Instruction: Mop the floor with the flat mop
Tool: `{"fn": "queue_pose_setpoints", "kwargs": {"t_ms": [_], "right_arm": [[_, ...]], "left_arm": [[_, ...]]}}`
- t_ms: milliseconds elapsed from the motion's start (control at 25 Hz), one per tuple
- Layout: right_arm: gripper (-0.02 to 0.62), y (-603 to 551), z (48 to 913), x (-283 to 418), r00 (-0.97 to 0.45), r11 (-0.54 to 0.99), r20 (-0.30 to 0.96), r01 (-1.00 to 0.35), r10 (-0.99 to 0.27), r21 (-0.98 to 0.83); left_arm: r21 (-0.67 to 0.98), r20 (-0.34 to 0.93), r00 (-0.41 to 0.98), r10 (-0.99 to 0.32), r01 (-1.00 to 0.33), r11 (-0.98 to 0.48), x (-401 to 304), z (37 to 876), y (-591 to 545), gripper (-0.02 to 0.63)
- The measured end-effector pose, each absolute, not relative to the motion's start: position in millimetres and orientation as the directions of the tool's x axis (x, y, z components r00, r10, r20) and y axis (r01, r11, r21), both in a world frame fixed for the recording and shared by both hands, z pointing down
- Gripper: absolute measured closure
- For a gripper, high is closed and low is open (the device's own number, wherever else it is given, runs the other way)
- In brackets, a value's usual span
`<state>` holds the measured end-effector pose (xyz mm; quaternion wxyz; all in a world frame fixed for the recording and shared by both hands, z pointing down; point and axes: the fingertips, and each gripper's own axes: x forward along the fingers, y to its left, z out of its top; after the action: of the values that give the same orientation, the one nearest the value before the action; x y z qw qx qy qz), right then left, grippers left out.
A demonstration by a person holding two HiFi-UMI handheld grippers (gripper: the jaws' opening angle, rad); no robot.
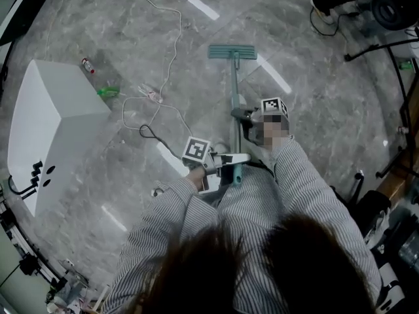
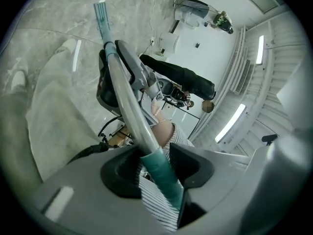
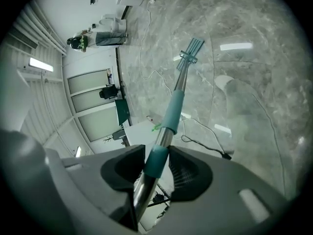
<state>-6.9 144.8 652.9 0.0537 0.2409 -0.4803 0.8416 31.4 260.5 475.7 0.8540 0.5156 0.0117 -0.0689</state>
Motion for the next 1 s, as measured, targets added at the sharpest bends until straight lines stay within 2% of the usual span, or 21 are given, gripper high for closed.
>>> {"fn": "queue_pose_setpoints", "kwargs": {"t_ms": [320,560,760,1000], "right_arm": [[0.443,31.5,658.2,9.3,-0.875,-0.547,0.456,-0.305,-0.161,-0.780],[0.443,-97.2,668.6,32.7,-0.867,-0.574,0.454,-0.270,-0.203,-0.773],[0.446,-200.7,675.4,34.9,-0.863,-0.507,0.471,-0.328,-0.183,-0.797],[0.446,-299.2,681.3,38.9,-0.858,-0.514,0.461,-0.296,-0.227,-0.805]], "left_arm": [[0.884,-0.086,0.987,-0.138,0.140,0.445,48.5,483.8,146.3,0.434],[0.881,-0.086,0.973,-0.216,0.175,0.439,68.4,493.9,17.0,0.434],[0.880,-0.077,0.962,-0.263,0.190,0.436,65.2,503.0,-87.7,0.436],[0.886,-0.041,0.945,-0.325,0.185,0.425,62.2,508.8,-184.2,0.436]]}}
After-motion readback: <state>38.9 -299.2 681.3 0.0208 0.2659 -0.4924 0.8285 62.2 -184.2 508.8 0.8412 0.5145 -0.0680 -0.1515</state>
